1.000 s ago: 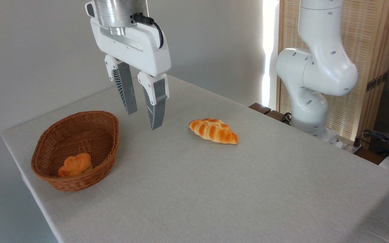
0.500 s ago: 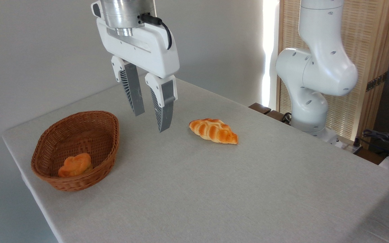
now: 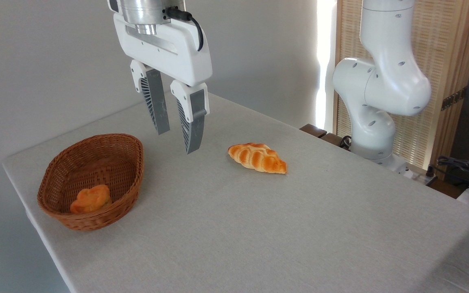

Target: Put bread into the basket

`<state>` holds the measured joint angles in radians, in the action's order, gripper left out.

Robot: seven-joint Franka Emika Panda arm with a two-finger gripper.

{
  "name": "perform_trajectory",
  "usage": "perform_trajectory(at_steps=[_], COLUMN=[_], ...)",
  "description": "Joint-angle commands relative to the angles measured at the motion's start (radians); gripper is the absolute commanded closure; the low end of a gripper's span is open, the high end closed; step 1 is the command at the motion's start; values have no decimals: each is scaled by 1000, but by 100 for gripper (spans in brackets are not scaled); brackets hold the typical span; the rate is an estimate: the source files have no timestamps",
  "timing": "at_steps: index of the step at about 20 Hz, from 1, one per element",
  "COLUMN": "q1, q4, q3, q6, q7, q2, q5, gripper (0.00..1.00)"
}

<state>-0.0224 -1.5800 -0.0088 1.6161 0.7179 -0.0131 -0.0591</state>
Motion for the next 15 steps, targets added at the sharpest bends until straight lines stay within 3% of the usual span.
perform_trajectory(at_steps=[1, 4, 15], q1=[-7, -7, -7], q4=[28, 28, 28], q3=[-3, -7, -7], q6=[-28, -30, -44], q7=[-17, -12, -9], q2=[15, 15, 12], q5=[16, 65, 73], gripper=[0, 0, 0])
